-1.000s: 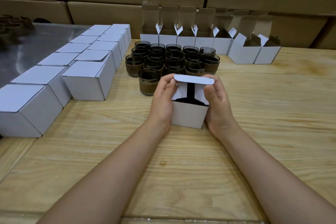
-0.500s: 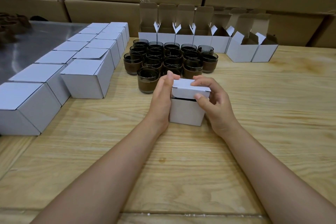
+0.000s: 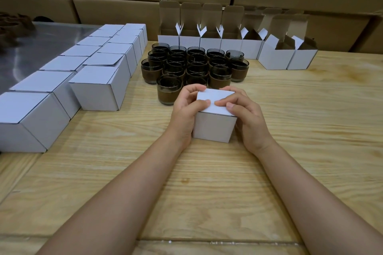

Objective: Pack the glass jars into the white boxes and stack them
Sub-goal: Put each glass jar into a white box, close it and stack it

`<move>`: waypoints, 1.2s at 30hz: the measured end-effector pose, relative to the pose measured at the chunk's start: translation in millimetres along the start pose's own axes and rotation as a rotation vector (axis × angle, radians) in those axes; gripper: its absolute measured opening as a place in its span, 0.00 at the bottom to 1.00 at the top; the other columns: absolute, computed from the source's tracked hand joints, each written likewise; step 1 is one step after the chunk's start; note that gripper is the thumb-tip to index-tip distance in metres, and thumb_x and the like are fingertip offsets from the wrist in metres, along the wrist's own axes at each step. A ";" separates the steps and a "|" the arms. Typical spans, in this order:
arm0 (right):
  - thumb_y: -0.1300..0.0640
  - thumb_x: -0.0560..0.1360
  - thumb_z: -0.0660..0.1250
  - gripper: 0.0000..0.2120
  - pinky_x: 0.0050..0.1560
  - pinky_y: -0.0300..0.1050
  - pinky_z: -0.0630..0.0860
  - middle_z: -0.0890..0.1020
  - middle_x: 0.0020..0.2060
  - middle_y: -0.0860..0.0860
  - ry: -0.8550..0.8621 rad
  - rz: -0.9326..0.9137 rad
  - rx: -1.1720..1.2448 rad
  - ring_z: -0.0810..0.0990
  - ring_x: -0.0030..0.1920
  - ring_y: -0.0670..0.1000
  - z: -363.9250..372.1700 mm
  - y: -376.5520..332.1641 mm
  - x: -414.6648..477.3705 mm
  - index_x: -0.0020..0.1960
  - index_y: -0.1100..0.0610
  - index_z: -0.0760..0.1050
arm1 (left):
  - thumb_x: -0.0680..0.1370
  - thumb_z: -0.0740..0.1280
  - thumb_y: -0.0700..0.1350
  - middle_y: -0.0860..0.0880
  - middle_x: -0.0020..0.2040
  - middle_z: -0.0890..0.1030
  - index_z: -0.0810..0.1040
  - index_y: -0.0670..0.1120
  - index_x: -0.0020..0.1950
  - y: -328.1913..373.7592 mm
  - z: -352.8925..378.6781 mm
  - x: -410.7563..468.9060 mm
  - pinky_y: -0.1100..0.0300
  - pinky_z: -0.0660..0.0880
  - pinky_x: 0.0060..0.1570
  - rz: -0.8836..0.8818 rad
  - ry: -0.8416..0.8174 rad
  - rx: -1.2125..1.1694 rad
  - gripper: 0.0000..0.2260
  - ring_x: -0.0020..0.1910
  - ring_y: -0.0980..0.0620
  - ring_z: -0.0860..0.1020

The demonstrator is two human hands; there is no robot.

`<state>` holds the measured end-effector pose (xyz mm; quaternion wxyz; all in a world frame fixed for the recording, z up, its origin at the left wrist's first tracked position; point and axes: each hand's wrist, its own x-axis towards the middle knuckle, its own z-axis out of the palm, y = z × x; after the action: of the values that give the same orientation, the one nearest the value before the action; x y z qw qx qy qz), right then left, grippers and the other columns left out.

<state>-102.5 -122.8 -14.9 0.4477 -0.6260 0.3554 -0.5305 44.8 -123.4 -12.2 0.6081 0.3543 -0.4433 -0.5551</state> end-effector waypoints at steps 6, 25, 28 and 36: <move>0.55 0.71 0.60 0.10 0.64 0.46 0.65 0.71 0.59 0.47 -0.046 0.066 0.052 0.69 0.65 0.49 -0.5 -0.1 -1.5 0.41 0.50 0.81 | 0.66 0.68 0.40 0.47 0.50 0.79 0.76 0.47 0.54 7.1 0.3 -5.7 0.56 0.74 0.49 -0.002 -0.022 0.004 0.17 0.49 0.50 0.76; 0.49 0.78 0.54 0.17 0.55 0.51 0.74 0.82 0.48 0.56 0.059 0.220 0.308 0.81 0.47 0.55 -6.0 0.1 6.4 0.60 0.56 0.73 | 0.67 0.66 0.50 0.44 0.34 0.73 0.74 0.43 0.38 56.0 -58.1 -69.7 0.57 0.66 0.33 0.967 0.275 1.823 0.10 0.30 0.44 0.72; 0.49 0.77 0.55 0.17 0.55 0.50 0.74 0.82 0.47 0.56 0.057 0.221 0.306 0.81 0.47 0.55 -6.7 0.2 6.4 0.59 0.56 0.75 | 0.68 0.64 0.49 0.43 0.34 0.73 0.75 0.41 0.39 69.2 -92.1 -73.5 0.55 0.69 0.32 0.876 0.366 1.903 0.11 0.30 0.43 0.73; 0.51 0.76 0.56 0.17 0.54 0.49 0.75 0.83 0.47 0.56 0.032 0.219 0.292 0.81 0.47 0.54 -8.4 2.6 6.9 0.58 0.57 0.76 | 0.71 0.61 0.45 0.43 0.33 0.69 0.70 0.40 0.37 77.8 -143.2 -64.5 0.54 0.66 0.30 0.762 0.539 1.998 0.08 0.29 0.43 0.71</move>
<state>-109.4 -131.6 -14.6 0.5831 -0.5033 0.3476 -0.5346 207.0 -58.1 -0.7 0.2559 0.6358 -0.6255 0.3729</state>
